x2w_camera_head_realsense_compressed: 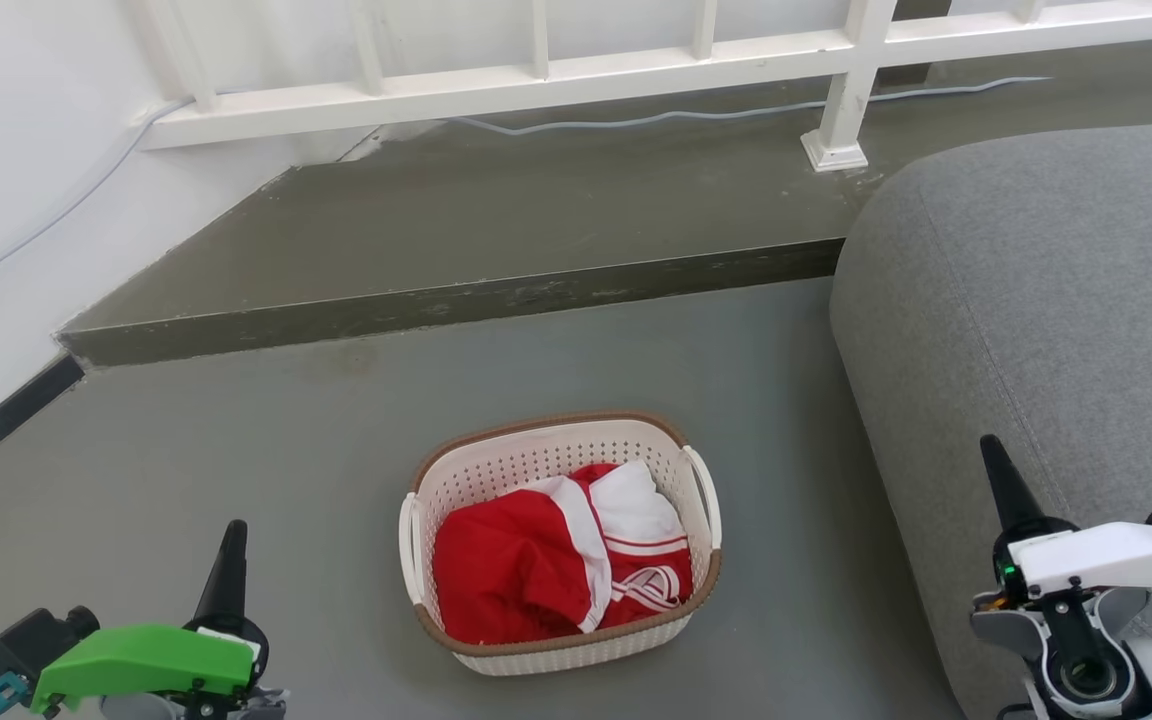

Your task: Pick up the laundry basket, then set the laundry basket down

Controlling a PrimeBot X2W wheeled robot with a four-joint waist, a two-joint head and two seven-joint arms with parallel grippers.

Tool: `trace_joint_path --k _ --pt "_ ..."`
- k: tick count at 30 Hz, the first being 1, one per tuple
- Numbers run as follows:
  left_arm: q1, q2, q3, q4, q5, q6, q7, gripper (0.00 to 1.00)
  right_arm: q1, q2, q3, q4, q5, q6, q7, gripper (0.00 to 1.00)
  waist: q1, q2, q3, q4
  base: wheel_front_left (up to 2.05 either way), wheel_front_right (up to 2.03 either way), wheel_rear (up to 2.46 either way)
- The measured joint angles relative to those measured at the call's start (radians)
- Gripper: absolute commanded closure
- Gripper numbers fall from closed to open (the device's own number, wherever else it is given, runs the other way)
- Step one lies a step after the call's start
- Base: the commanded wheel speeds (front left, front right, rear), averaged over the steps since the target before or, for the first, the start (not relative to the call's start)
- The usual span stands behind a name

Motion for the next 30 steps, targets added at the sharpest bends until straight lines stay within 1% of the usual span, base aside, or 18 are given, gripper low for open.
trace_joint_path --k 7,10,11,13,14,30 --pt "-0.008 0.002 0.015 0.013 -0.083 -0.013 0.023 1.0 -0.012 0.003 -0.026 0.005 0.087 0.017 0.02 1.0 0.0 0.0 -0.003 0.0 0.0 0.0 0.0" --pt "-0.017 0.002 0.02 0.017 -0.123 -0.014 0.03 1.0 -0.014 0.006 -0.035 0.007 0.12 0.02 0.029 1.0 0.0 0.0 -0.004 -0.001 0.0 0.0 0.0" --pt "-0.019 0.002 0.021 0.019 -0.133 -0.017 0.034 1.0 -0.015 0.006 -0.039 0.008 0.132 0.026 0.03 1.0 0.0 0.0 -0.005 -0.001 0.0 0.0 0.0" --pt "-0.022 0.003 0.026 0.02 -0.159 -0.022 0.039 1.0 -0.018 0.007 -0.046 0.009 0.159 0.028 0.035 1.0 0.0 0.0 -0.005 -0.001 0.0 0.0 0.0" --pt "-0.023 0.003 0.031 0.023 -0.186 -0.026 0.043 1.0 -0.019 0.007 -0.054 0.011 0.18 0.035 0.043 1.0 0.0 0.0 -0.006 -0.001 0.0 0.0 0.0" --pt "-0.052 0.006 0.067 0.05 -0.379 -0.049 0.08 1.0 -0.039 0.014 -0.109 0.022 0.369 0.07 0.085 1.0 0.0 0.0 -0.013 -0.002 0.0 0.0 0.0"
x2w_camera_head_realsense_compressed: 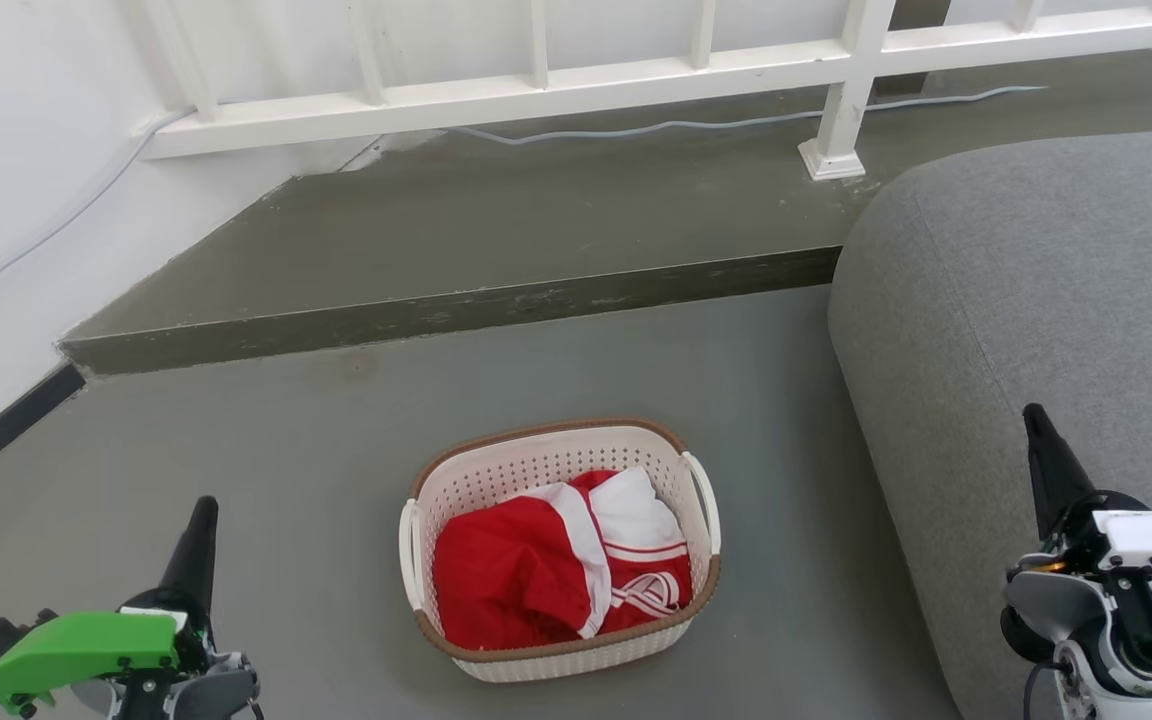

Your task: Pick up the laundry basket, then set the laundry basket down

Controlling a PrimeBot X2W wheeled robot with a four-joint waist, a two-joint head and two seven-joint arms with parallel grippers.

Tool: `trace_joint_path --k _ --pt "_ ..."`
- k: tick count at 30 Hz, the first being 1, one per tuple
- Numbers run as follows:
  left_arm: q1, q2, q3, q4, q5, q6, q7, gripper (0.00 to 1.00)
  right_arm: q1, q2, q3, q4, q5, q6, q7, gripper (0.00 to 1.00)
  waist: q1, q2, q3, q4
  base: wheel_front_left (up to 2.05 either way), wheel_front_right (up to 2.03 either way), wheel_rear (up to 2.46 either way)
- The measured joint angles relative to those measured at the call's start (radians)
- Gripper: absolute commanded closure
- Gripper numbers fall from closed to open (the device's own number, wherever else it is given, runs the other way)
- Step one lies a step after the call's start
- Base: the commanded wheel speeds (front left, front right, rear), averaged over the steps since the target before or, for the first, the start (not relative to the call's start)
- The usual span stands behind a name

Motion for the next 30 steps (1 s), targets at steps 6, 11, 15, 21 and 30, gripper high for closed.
trace_joint_path --k 6,11,15,21,30 --pt "-0.006 0.002 0.008 0.005 -0.047 -0.008 0.011 1.0 -0.004 0.001 -0.013 0.004 0.044 0.009 0.01 1.0 0.0 0.0 -0.001 0.0 0.0 0.0 0.0" --pt "-0.01 0.002 0.008 0.007 -0.047 -0.008 0.011 1.0 -0.011 0.001 -0.014 0.007 0.044 0.009 0.01 1.0 0.0 0.0 -0.001 0.0 0.0 0.0 0.0" --pt "-0.01 0.002 0.009 0.01 -0.047 -0.008 0.012 1.0 -0.012 0.001 -0.014 0.008 0.044 0.009 0.01 1.0 0.0 0.0 -0.001 0.0 0.0 0.0 0.0" --pt "-0.01 0.002 0.009 0.012 -0.047 -0.008 0.012 1.0 -0.012 0.002 -0.015 0.01 0.044 0.009 0.01 1.0 0.0 0.0 -0.002 0.0 0.0 0.0 0.0" --pt "-0.011 0.002 0.01 0.016 -0.047 -0.009 0.015 1.0 -0.013 0.002 -0.015 0.012 0.044 0.009 0.01 1.0 0.0 0.0 -0.002 0.0 0.0 0.0 0.0"
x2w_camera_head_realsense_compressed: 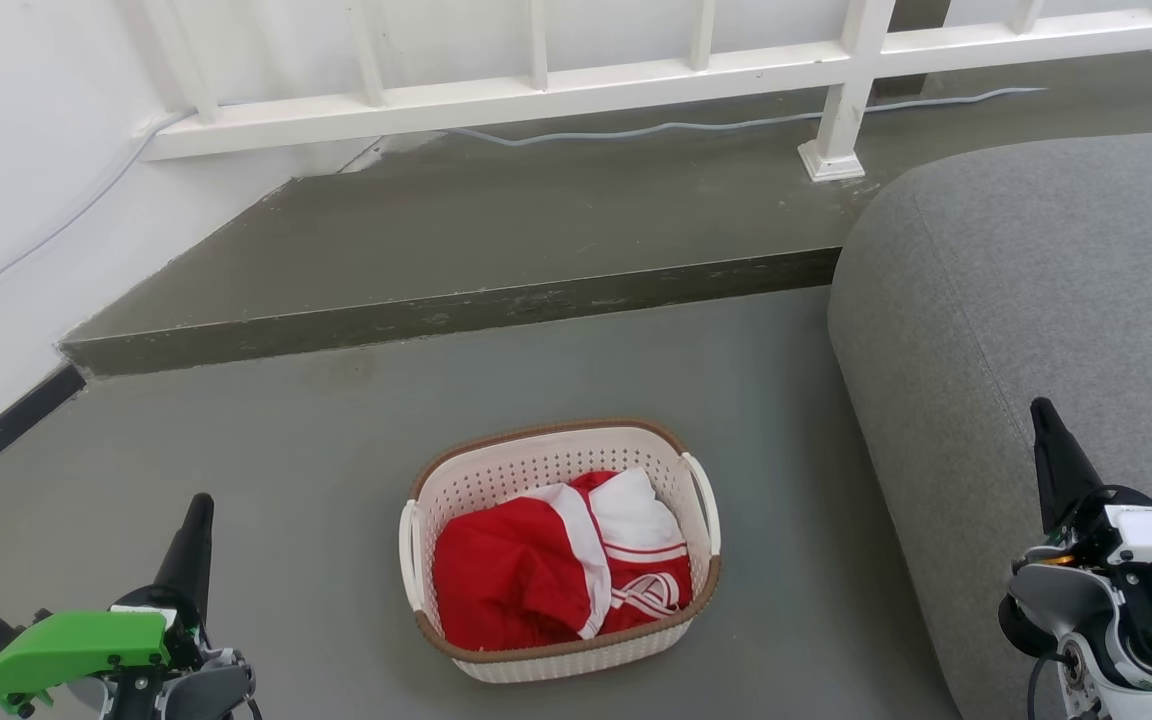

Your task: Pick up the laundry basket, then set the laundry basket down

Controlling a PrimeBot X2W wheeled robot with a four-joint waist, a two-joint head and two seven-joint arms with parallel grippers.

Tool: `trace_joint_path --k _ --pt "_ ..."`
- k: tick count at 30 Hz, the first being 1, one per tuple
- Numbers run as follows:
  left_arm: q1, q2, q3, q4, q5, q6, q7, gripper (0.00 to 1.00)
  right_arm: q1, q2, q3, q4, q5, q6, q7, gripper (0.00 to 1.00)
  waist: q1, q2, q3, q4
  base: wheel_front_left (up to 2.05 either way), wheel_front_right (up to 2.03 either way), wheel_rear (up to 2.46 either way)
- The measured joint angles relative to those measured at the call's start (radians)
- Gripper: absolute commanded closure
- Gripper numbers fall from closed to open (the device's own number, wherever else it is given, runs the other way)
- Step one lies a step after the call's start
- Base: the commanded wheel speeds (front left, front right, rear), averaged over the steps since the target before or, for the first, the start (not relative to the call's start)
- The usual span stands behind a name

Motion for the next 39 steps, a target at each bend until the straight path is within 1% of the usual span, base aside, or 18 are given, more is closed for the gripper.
trace_joint_path --k 39 --pt "-0.004 0.0 0.002 0.01 0.0 0.0 0.004 1.0 -0.001 0.001 -0.003 0.007 0.0 0.0 0.001 1.0 0.0 0.0 0.0 0.0 0.0 0.0 0.0"
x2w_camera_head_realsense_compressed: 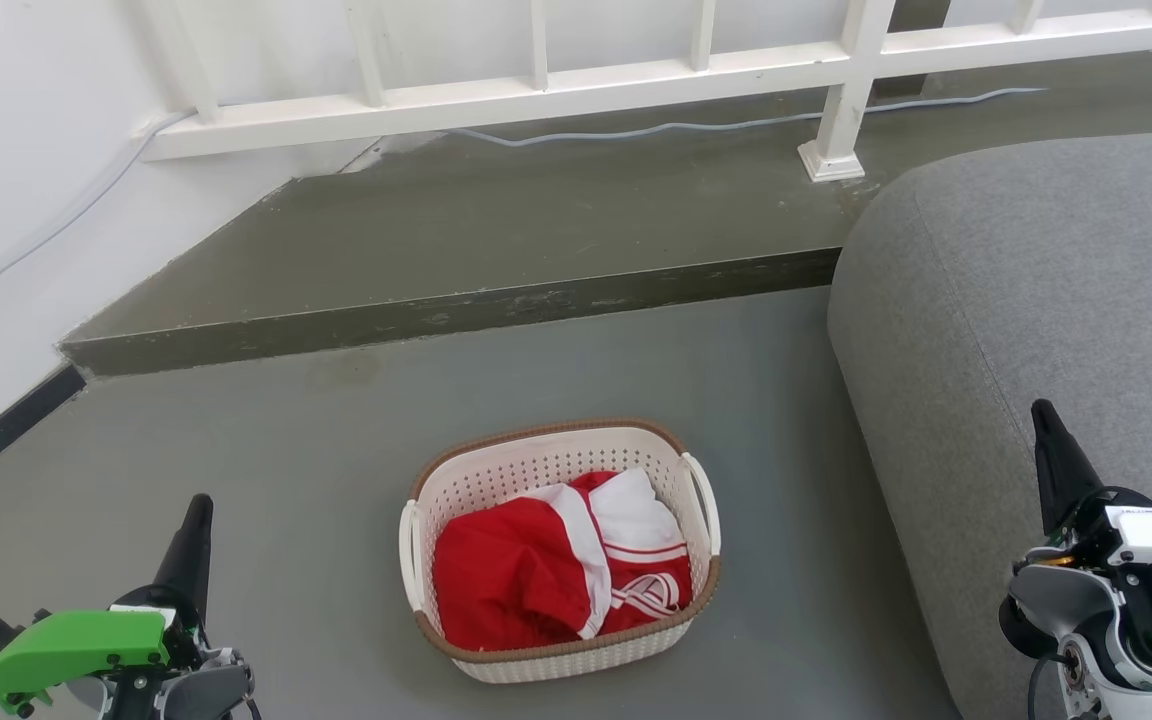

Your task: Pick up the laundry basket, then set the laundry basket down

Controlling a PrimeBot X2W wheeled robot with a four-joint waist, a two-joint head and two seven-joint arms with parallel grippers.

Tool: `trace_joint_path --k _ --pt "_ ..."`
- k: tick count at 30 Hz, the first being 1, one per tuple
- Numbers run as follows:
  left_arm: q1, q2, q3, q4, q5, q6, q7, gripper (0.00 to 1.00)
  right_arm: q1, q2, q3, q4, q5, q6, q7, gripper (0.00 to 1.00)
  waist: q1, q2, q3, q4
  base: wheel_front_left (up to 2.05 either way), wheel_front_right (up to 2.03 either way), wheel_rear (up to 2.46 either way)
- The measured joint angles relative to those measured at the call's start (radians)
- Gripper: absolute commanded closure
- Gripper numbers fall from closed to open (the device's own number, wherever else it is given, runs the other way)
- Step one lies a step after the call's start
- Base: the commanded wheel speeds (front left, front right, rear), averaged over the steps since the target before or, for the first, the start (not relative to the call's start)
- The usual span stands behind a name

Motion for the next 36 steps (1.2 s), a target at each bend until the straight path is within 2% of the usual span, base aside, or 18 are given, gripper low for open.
trace_joint_path --k 36 --pt "-0.004 0.0 0.002 0.002 0.0 -0.007 0.0 1.0 0.0 0.004 -0.003 0.004 0.0 0.007 0.005 1.0 0.0 0.0 0.0 0.0 0.0 0.0 0.0"
